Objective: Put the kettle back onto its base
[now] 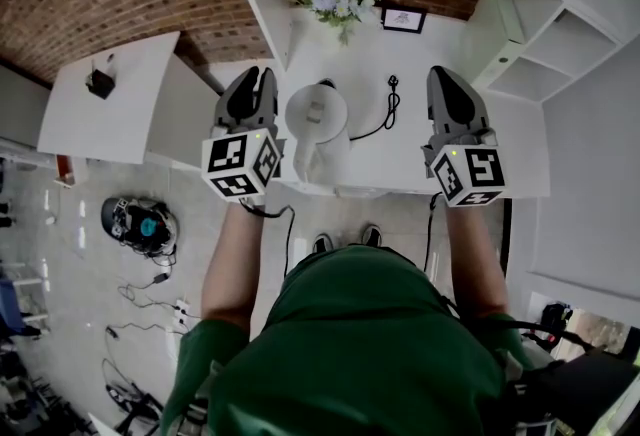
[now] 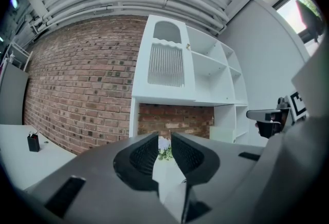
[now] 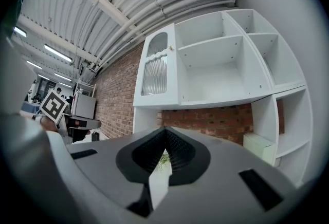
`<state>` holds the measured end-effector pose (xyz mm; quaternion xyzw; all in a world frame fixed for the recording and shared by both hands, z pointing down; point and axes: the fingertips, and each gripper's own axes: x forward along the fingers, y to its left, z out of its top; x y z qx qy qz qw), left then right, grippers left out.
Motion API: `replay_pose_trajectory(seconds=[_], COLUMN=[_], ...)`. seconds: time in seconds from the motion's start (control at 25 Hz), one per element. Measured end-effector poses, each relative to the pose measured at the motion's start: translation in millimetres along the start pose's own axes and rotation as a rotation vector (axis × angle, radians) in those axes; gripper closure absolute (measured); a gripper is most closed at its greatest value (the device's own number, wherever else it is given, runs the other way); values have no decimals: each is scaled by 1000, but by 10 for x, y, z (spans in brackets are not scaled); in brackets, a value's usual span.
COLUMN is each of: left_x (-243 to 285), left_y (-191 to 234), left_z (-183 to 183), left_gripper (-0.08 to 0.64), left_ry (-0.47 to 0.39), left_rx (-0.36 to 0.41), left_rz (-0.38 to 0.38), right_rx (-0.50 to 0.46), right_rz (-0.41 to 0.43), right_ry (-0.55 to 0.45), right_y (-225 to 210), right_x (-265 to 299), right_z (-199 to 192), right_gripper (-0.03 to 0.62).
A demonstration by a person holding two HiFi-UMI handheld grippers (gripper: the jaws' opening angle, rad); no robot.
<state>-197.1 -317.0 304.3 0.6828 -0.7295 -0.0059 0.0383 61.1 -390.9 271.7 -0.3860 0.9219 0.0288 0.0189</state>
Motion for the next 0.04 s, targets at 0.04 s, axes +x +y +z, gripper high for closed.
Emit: replay_pose_trajectory(seconds=[0.04], left_x=[-7], left_y=[0], left_z=[-14], left_gripper=[471], left_ry=[1], left_rx=[-1], left_rz=[1], right_rx=[7], right_rz=[2], right_ry=[-2], right_y=[2], right_x=[-9], right_z=[0], right_gripper=[571])
